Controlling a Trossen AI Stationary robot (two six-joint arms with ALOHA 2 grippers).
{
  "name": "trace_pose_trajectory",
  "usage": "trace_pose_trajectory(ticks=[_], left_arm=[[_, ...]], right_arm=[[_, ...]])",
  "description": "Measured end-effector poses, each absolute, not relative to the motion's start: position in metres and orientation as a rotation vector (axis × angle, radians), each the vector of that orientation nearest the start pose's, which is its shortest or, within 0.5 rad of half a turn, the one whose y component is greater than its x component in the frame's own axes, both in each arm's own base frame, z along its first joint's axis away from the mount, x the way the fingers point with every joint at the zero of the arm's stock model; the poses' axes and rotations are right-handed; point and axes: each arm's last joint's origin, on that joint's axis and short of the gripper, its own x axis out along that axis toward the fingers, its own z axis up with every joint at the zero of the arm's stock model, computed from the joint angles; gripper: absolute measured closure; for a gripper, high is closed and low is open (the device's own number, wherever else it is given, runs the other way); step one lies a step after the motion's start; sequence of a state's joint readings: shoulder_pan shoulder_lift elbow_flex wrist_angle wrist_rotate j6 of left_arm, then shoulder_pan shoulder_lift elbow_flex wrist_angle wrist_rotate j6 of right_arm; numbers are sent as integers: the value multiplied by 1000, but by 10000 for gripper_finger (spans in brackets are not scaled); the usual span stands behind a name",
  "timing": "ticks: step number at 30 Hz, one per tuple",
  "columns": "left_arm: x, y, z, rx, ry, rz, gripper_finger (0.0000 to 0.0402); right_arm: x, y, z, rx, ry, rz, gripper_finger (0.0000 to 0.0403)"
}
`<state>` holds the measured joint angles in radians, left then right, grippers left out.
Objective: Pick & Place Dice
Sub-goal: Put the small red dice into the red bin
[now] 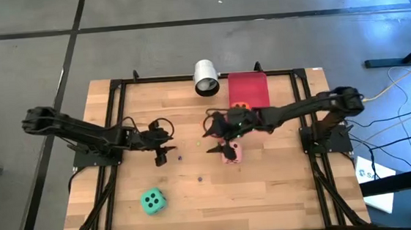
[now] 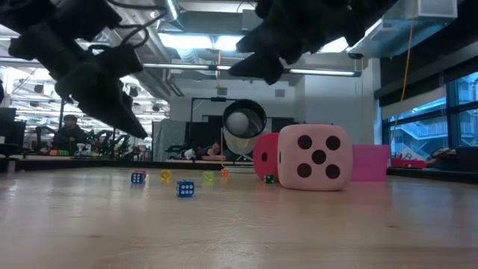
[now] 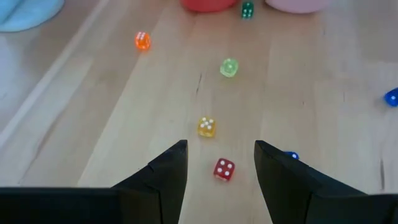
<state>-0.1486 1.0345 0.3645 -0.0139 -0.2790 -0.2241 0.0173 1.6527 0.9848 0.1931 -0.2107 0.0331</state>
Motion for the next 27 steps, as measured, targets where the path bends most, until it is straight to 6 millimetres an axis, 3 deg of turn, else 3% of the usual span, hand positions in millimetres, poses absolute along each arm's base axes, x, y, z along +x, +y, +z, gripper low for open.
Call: trace_pose_trajectory(ticks=[6, 16, 27], left_arm=[[191, -20, 158, -60, 684, 208, 222], [191, -20, 164, -59, 633, 207, 222], [189, -20, 152, -70, 733, 229, 222]], right_arm=[[376, 13, 194, 51, 398, 195, 85], [381, -1, 202, 34, 290, 103, 85], [381, 18, 210, 0, 189, 128, 85]])
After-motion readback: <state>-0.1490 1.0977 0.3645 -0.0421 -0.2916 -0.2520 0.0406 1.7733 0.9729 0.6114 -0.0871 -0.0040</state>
